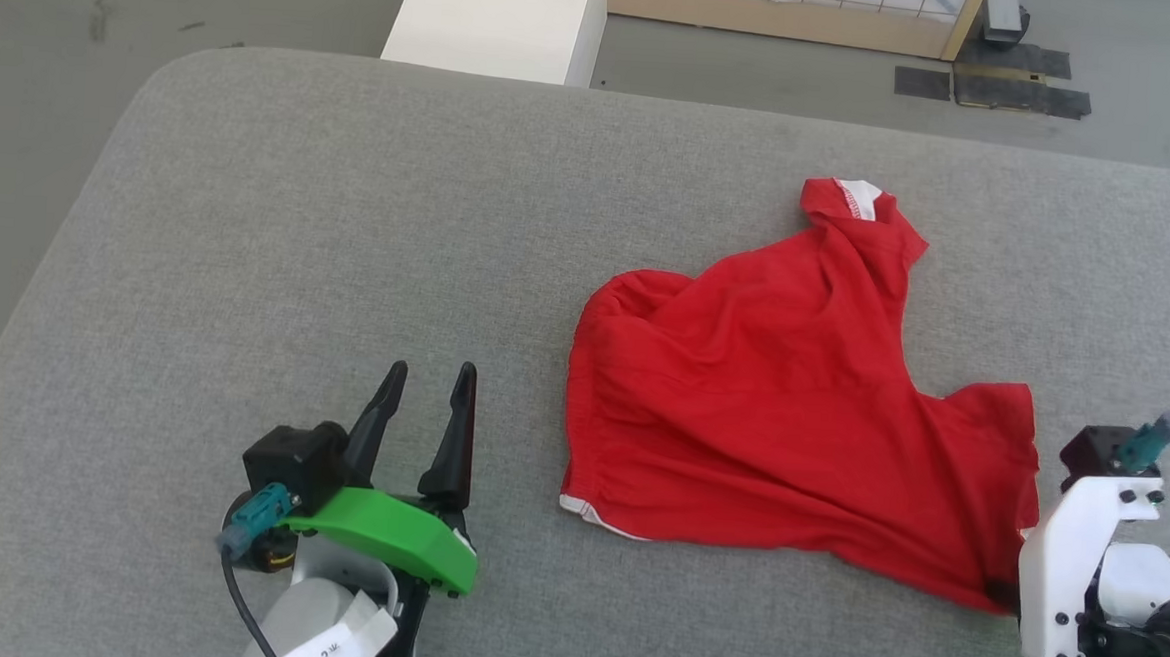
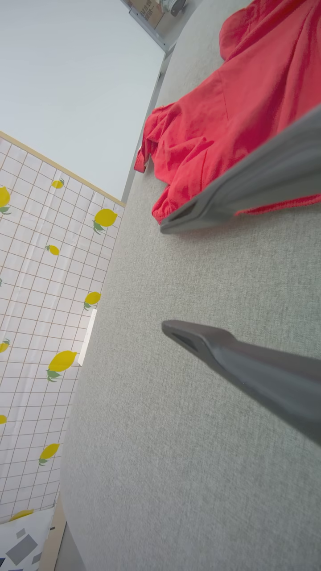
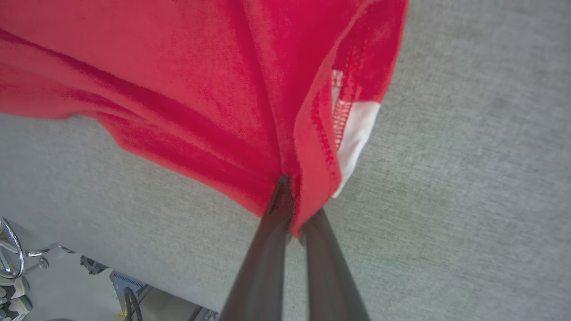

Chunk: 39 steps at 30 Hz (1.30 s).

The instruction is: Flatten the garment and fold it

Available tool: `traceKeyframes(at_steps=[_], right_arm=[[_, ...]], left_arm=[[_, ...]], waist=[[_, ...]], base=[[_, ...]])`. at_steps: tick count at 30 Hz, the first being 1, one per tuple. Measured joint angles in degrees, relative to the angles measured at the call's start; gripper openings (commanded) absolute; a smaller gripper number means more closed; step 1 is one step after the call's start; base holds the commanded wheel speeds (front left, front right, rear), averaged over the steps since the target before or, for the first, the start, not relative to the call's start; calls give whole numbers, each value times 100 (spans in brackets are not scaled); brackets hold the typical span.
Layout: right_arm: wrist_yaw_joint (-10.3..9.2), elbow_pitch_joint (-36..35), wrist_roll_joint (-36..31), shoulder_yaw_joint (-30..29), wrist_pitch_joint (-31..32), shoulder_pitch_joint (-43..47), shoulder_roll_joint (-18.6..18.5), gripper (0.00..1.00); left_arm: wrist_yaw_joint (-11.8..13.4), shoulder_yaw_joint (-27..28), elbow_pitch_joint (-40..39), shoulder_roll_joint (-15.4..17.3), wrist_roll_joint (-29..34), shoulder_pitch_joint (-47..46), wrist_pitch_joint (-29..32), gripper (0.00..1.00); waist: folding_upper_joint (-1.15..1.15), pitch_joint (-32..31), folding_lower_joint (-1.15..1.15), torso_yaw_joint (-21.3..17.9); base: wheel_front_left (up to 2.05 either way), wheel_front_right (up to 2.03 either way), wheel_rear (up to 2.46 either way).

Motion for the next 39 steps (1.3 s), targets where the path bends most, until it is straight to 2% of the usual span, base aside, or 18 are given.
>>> traceKeyframes(at_steps=[1, 2, 3, 12, 16, 20, 23, 25, 27, 30, 33, 39], right_arm=[[0, -88, -69, -68, -85, 29, 77, 16], [0, -174, -86, -140, -174, 49, 156, 48], [0, -238, -97, -192, -258, 64, 211, 100], [-1, -1058, 110, -1112, -1397, 7, 737, 100], [0, -1334, 112, -1346, -2072, -106, 881, 100], [-1, -1473, 111, -1438, -2361, -74, 961, 100], [-1, -1527, 110, -1422, -2421, 5, 998, 100], [-1, -1540, 110, -1393, -2460, 65, 1013, 100], [-1, -1535, 109, -1368, -2490, 110, 1022, 100], [-1, -1480, 124, -1300, -2562, 157, 1023, 100], [-1, -1359, 198, -1182, -2642, 213, 1027, 100], [-1, -1246, 216, -1003, -2739, 220, 1031, 100]], left_arm=[[0, -8, 0, 0, -2, 1, 2, 100], [0, -14, 1, 1, -5, 3, 25, 100], [0, -20, 1, 2, -7, 7, 30, 100], [5, -68, -3, 79, -41, 116, 52, 100], [11, -101, -20, 102, -41, 161, 124, 100], [60, -277, -60, 118, -40, 179, 464, 100], [170, -503, -62, 100, -46, 159, 1210, 100], [292, -684, -38, 74, -75, 101, 1967, 100], [480, -882, 8, 52, -191, -3, 2837, 100], [769, -1053, -10, 1, -223, -180, 3801, 100], [1026, -1096, -43, 27, -186, -365, 4459, 100], [1289, -1182, -4, 204, -101, -477, 5176, 100]], waist=[[0, -11, 0, -4], [0, -25, 0, -7], [0, -35, 0, -10], [0, -259, 0, -9], [0, -350, 0, 16], [0, -417, 0, 16], [0, -445, 0, -26], [0, -455, 0, -80], [0, -460, 0, -136], [0, -452, 0, -233], [0, -419, 0, -354], [0, -321, 0, -585]], base=[[0, 0, 0], [0, 0, 0], [0, 0, 0], [0, 0, 0], [0, 0, 0], [0, 0, 0], [0, 0, 0], [0, 0, 0], [0, 0, 0], [0, 0, 0], [0, 0, 0], [0, 0, 0]])
